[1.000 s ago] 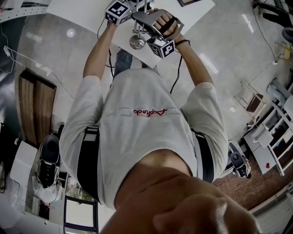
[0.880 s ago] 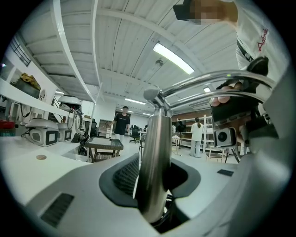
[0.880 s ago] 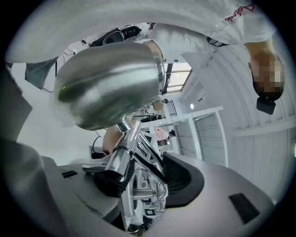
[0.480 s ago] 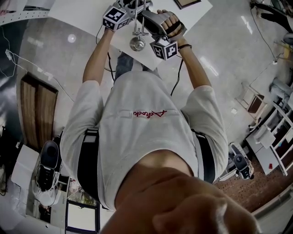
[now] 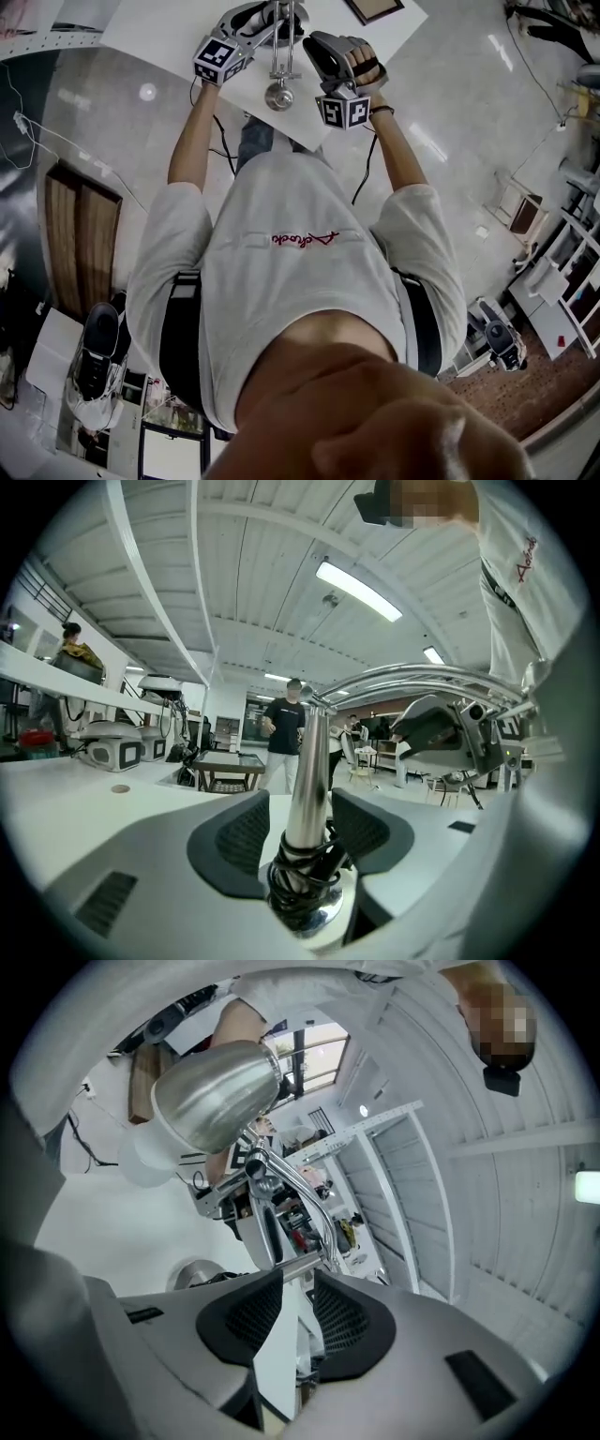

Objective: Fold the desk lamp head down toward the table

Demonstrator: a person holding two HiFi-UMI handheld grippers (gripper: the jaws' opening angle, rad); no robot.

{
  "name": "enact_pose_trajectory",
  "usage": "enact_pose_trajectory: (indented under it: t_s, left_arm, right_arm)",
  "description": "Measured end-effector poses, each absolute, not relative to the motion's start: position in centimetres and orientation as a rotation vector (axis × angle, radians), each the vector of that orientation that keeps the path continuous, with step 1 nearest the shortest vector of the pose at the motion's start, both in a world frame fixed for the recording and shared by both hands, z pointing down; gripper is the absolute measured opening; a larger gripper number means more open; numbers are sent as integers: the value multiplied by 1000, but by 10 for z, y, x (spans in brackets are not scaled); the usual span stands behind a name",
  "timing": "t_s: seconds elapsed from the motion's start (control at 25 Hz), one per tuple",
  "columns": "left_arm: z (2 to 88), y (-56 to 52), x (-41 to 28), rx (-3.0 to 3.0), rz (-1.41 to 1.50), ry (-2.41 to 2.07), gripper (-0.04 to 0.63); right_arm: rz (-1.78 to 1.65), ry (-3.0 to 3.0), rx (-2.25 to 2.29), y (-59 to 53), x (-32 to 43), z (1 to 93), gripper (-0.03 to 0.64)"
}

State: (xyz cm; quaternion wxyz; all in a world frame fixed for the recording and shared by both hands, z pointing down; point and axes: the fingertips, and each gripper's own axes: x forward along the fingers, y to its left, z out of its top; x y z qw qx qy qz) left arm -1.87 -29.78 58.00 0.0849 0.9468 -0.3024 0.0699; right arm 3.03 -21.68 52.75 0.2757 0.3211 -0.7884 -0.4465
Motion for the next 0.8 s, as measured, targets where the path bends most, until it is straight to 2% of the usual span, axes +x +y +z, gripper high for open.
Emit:
enact_pose_trajectory:
  t_s: [0.12, 0.2, 0.24, 0.28, 0.56, 0.8]
  left_arm:
    - [583, -294, -32, 2800, 206, -949, 199]
    - [586, -289, -39, 2787, 217, -968, 138]
    - [587, -286, -42, 2783, 222, -976, 62]
    - [588, -284, -44, 2781, 225, -984, 32]
    - [576, -277, -48, 2782, 210, -1020, 28]
    - [554, -269, -58, 2783, 176, -1097, 28]
  right_arm:
    - [-1115, -2139, 926, -219, 39, 529, 41]
    - [-1050, -2158, 956, -220, 42, 531, 17]
    - [-1018, -2168, 968, -220, 43, 533, 17]
    - [-994, -2175, 977, -219, 43, 534, 17]
    - [-803, -2269, 1081, -222, 43, 528, 17]
    - [-206, -2536, 1400, -235, 67, 504, 17]
